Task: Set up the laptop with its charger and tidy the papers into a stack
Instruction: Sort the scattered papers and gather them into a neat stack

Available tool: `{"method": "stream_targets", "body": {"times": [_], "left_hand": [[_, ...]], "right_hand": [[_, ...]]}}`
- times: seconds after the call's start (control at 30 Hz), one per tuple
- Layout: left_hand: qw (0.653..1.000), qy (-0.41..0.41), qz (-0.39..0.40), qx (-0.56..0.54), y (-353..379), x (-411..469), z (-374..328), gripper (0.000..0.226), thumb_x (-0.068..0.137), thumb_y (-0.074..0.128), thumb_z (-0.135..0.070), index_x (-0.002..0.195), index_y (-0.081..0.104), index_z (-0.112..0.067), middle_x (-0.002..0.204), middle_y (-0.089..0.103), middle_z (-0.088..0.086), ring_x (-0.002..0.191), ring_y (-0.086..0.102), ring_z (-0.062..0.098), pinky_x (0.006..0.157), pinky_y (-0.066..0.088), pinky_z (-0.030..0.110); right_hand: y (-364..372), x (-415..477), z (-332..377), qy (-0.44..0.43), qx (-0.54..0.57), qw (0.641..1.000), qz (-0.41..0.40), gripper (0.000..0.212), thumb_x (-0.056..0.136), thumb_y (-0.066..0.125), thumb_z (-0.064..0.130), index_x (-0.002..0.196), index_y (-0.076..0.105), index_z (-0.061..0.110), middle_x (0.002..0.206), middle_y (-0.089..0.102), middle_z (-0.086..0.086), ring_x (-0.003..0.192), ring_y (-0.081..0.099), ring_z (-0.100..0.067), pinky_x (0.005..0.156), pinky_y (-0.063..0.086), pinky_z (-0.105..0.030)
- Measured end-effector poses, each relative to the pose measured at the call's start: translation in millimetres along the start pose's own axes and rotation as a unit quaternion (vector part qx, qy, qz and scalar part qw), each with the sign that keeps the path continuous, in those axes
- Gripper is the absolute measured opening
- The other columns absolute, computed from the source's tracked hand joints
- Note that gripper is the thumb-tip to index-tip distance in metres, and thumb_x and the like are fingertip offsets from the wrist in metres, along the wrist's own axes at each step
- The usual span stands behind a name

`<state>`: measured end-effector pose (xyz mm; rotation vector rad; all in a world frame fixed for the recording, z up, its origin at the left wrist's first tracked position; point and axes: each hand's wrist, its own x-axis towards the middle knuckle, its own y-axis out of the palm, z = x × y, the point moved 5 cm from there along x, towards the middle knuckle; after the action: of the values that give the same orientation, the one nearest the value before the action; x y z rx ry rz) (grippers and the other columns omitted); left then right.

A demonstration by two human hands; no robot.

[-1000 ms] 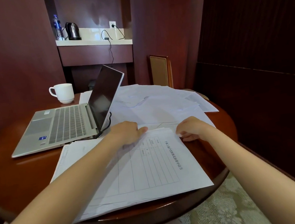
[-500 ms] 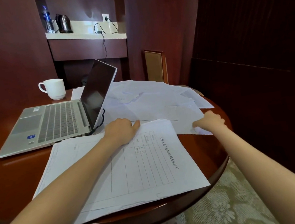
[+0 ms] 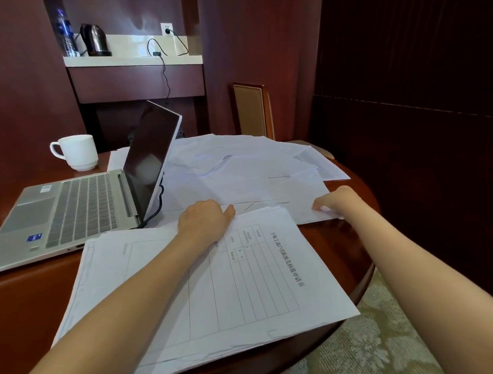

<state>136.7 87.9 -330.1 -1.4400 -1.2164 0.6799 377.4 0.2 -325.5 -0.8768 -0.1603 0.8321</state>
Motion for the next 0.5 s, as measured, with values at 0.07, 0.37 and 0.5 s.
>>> {"method": "stream_targets", "body": {"times": [0.07, 0.37, 0.5], "left_hand": [[1.0, -0.002, -0.004, -0.002, 0, 1, -1, 0.05, 0.097, 0.032, -0.045, 0.059, 0.04, -0.013, 0.069, 0.049, 0.003, 0.076, 0.048, 0.024, 0.069, 0.037, 0.028], [1.0, -0.004, -0.006, 0.006, 1, -1, -20, 0.048, 0.099, 0.03, -0.04, 0.069, 0.048, -0.008, 0.076, 0.052, 0.003, 0.081, 0.05, 0.026, 0.07, 0.035, 0.028], [1.0, 0.015, -0.003, 0.016, 7, 0, -40, 0.044, 0.1, 0.027, -0.036, 0.093, 0.058, -0.005, 0.102, 0.062, 0.012, 0.089, 0.055, 0.028, 0.069, 0.037, 0.028]], "right_hand": [[2, 0, 2, 0.001, 0.025, 1.0, 0.004, 0.028, 0.087, 0.063, 0.019, 0.097, 0.043, 0.002, 0.089, 0.048, -0.012, 0.076, 0.048, -0.023, 0.065, 0.04, -0.028], [-18, -1, 11, -0.071, 0.386, 0.918, -0.067, 0.029, 0.082, 0.065, 0.015, 0.11, 0.057, 0.011, 0.102, 0.056, -0.01, 0.084, 0.052, -0.024, 0.05, 0.034, -0.024], [-45, -17, 26, -0.156, 0.442, 0.876, -0.118, 0.017, 0.09, 0.058, 0.014, 0.106, 0.06, 0.01, 0.092, 0.058, -0.004, 0.086, 0.054, -0.02, 0.058, 0.041, -0.021]]}}
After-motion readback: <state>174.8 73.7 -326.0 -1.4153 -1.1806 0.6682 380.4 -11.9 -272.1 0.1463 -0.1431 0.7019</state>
